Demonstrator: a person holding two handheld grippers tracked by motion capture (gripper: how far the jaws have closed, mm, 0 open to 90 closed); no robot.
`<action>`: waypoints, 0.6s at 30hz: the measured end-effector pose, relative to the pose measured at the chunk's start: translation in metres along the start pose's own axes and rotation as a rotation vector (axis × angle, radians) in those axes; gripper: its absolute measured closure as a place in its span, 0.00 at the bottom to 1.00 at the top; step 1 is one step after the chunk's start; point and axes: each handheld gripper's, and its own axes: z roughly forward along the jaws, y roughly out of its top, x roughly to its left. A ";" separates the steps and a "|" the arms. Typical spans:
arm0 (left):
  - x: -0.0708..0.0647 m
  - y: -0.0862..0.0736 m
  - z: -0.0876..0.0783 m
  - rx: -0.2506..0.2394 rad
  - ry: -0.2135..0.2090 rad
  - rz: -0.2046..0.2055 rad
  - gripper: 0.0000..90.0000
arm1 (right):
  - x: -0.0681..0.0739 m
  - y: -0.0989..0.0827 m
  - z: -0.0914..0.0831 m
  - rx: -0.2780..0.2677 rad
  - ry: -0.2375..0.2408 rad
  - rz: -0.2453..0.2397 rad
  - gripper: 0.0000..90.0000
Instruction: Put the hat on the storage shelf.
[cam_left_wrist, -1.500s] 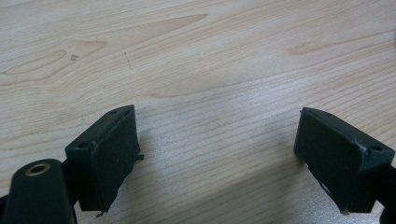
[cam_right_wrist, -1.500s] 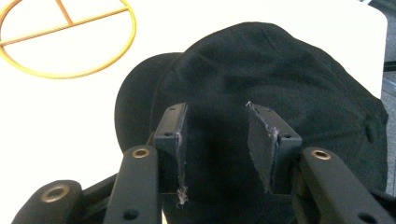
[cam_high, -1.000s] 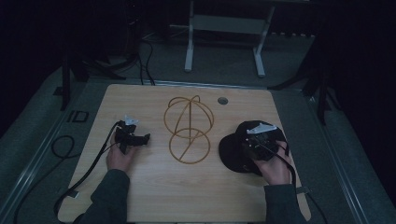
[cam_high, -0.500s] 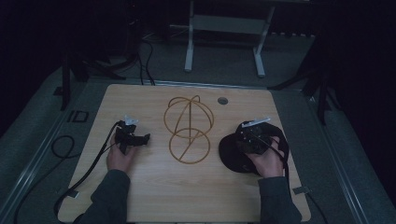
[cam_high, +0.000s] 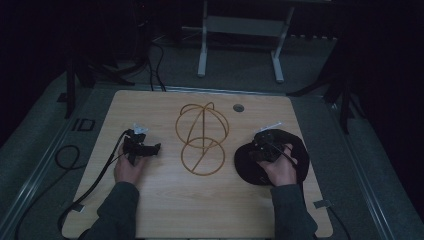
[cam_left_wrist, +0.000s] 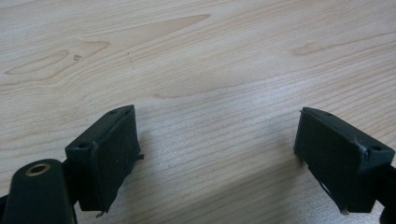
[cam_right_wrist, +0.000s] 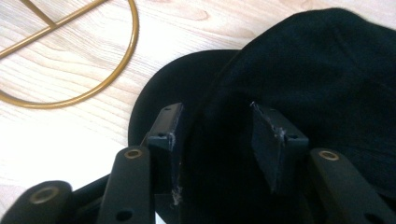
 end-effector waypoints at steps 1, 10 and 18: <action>0.000 0.000 0.000 0.000 0.000 0.000 0.15 | 0.000 0.001 0.002 0.007 0.000 0.004 0.59; 0.000 0.000 0.000 0.000 0.000 0.000 0.15 | -0.007 0.010 0.017 0.090 0.041 0.085 0.65; 0.000 0.000 0.000 0.000 0.000 0.000 0.15 | -0.010 0.016 0.023 0.144 0.053 0.095 0.71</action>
